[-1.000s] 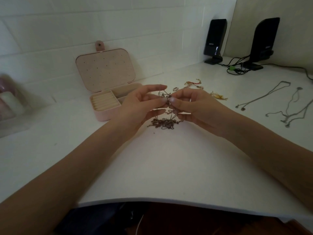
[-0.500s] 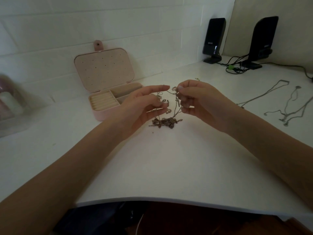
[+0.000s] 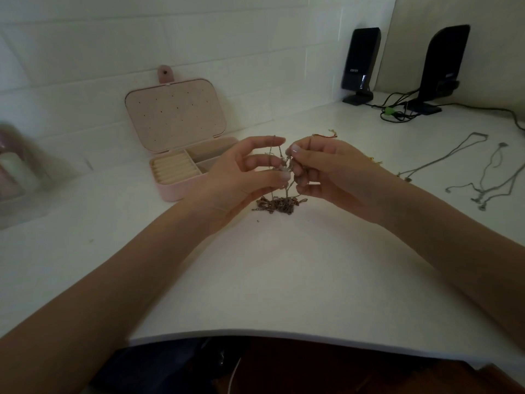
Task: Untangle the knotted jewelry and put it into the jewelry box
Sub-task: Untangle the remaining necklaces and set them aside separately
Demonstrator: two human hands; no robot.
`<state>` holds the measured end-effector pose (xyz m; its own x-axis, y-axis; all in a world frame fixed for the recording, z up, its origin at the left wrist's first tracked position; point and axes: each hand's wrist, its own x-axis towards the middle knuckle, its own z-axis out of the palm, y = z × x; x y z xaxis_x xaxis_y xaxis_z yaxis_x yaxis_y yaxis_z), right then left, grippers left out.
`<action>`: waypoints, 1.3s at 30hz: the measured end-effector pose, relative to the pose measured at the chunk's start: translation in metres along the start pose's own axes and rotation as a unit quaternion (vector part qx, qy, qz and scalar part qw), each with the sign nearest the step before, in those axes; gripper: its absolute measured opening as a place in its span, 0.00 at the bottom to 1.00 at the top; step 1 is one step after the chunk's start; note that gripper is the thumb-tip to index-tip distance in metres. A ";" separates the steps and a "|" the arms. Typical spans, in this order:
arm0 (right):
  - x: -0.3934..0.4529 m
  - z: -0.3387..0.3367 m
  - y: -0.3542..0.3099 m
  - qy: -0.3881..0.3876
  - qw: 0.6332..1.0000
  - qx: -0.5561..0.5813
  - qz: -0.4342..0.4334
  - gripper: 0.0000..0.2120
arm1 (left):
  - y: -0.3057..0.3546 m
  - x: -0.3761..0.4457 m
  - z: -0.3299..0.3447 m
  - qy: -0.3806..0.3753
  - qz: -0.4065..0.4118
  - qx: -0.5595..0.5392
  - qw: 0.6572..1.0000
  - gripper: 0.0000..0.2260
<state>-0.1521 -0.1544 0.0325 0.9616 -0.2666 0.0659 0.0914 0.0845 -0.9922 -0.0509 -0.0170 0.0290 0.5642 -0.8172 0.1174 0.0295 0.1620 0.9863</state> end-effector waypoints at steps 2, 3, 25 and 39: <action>0.000 -0.002 0.000 0.013 1.000 -0.021 -0.008 0.04 | 0.001 0.000 0.000 0.000 -0.004 -0.009 1.000 0.20; 0.000 -0.002 0.001 0.027 0.998 -0.055 -0.016 0.03 | 0.002 0.000 0.000 -0.003 -0.005 -0.014 1.000 0.20; 0.002 -0.005 0.010 0.109 0.897 -0.351 -0.245 0.08 | -0.004 0.005 -0.006 0.046 -0.050 -0.057 0.996 0.18; 0.000 0.001 0.009 0.074 0.995 -0.059 0.020 0.09 | -0.008 0.002 -0.004 0.058 0.028 0.062 0.996 0.27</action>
<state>-0.1509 -0.1523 0.0239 0.9143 -0.4047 0.0180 0.0140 -0.0130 -0.9998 -0.0468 -0.0174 0.0214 0.6542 -0.7379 0.1657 -0.1032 0.1299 0.9861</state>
